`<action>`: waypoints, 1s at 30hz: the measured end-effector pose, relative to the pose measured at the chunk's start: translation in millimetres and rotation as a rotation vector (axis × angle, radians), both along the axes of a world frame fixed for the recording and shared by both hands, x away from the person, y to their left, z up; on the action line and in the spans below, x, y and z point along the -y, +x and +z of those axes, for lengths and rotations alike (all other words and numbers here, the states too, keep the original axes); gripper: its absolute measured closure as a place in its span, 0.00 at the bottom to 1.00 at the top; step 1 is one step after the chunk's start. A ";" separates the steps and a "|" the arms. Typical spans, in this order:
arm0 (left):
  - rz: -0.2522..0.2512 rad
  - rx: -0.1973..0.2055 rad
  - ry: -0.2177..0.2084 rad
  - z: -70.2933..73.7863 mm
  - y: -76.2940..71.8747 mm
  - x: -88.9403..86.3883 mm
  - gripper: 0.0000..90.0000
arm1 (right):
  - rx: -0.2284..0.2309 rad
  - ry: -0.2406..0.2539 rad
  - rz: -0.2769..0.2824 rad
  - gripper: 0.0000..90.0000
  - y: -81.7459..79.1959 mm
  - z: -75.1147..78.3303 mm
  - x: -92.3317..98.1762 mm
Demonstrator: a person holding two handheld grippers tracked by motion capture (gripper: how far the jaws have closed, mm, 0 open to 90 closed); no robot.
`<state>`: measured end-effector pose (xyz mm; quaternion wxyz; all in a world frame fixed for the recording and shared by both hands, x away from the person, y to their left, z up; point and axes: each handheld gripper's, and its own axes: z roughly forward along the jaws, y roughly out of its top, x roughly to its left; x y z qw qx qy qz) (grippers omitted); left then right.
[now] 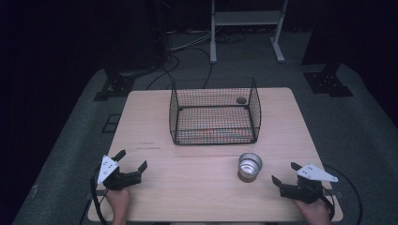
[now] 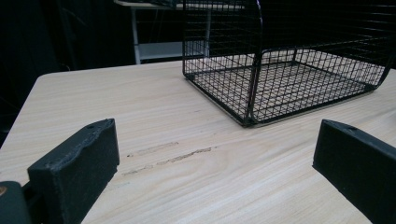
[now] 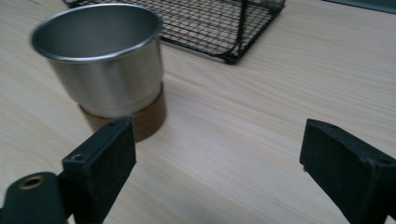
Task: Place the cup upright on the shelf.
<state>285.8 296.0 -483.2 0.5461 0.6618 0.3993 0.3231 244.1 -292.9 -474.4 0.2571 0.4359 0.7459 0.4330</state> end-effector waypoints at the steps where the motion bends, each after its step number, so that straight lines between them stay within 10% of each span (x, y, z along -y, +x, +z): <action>1: -0.001 -0.001 0.000 0.1 0.0 -0.1 0.00 | -0.003 0.005 0.020 0.10 -1.9 0.3 -4.1; 12: 0.005 0.002 -0.005 0.1 -0.3 -0.1 0.00 | -0.023 -0.004 0.128 0.02 -4.6 3.0 -40.4; 30: 0.002 0.005 -0.008 0.1 -0.8 -0.6 0.00 | -0.026 -0.025 0.145 0.02 22.6 0.5 -76.5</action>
